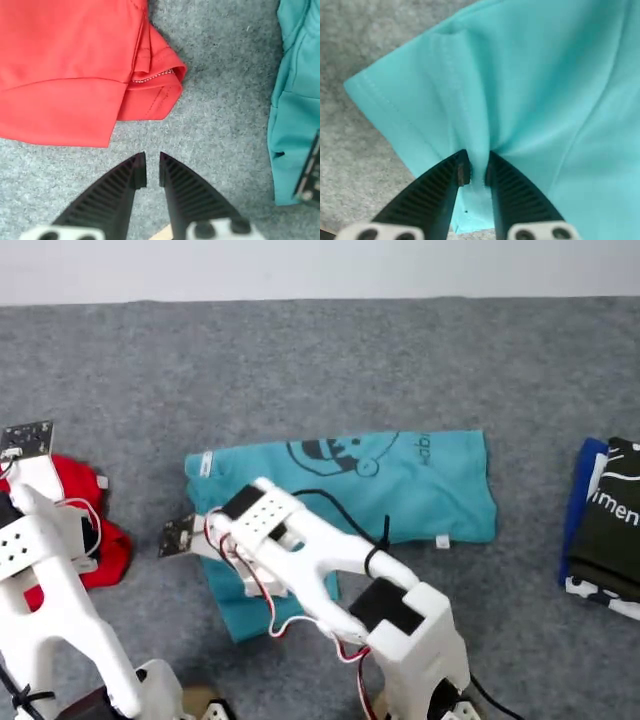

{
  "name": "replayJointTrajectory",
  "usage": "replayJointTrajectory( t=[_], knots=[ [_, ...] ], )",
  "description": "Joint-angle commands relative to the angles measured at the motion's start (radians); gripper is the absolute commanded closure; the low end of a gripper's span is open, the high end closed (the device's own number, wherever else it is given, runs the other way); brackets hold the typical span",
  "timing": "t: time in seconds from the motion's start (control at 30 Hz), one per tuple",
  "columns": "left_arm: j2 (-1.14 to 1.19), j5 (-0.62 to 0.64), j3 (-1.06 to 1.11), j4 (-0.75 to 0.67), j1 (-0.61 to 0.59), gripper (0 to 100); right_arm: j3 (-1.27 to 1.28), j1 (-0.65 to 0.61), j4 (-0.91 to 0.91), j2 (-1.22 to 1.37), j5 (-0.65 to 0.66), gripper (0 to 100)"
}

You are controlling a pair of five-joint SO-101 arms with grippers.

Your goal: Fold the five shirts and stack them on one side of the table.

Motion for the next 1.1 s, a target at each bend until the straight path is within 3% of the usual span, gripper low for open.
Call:
replayJointTrajectory(
  t=[0.0,0.43,0.6,0.83,1.07],
  knots=[
    [-0.034,-0.012,0.001,-0.014,-0.006,95,-0.091,0.058,0.015,-0.005,0.006,95.1],
    [-0.032,-0.012,0.002,-0.014,-0.006,95,-0.313,0.171,-0.002,0.004,0.005,94.8],
    [-0.031,-0.012,0.007,-0.026,-0.006,95,-0.446,0.219,0.001,0.116,0.006,94.7],
    [-0.034,-0.012,0.007,-0.026,-0.006,95,-0.690,0.302,0.074,0.311,0.006,85.3],
    [-0.034,-0.012,0.007,-0.021,-0.006,95,-0.985,0.395,0.220,0.392,-0.029,84.7]
  ],
)
